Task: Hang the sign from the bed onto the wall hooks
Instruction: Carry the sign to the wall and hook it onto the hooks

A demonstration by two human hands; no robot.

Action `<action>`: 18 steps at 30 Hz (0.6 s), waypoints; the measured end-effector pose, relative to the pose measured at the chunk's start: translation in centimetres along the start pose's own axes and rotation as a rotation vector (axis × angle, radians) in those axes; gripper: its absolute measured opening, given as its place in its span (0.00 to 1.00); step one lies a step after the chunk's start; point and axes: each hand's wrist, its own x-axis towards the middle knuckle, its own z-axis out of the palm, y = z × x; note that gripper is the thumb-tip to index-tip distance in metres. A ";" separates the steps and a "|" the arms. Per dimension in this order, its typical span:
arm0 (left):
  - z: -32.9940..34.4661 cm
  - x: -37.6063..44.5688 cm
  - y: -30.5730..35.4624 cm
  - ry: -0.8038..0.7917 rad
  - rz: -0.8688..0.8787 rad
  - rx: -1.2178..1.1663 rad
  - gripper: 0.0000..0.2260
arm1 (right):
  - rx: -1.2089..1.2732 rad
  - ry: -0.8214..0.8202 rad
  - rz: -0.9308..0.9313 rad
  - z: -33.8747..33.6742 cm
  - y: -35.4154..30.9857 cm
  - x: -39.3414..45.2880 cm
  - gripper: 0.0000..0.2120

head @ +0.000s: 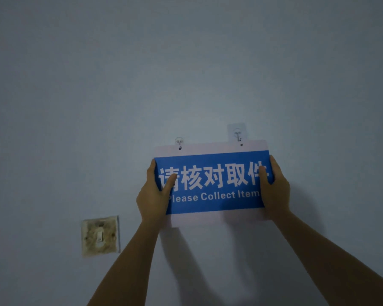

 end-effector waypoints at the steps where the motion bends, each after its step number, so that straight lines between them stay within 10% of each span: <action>1: 0.0 -0.1 -0.1 0.002 0.002 0.001 0.31 | 0.006 0.003 0.001 0.1 0.2 -0.2 0.24; 18: 1.1 -1.3 1.1 -0.031 -0.112 0.263 0.31 | -0.036 0.014 -0.006 0.1 -0.1 -0.1 0.23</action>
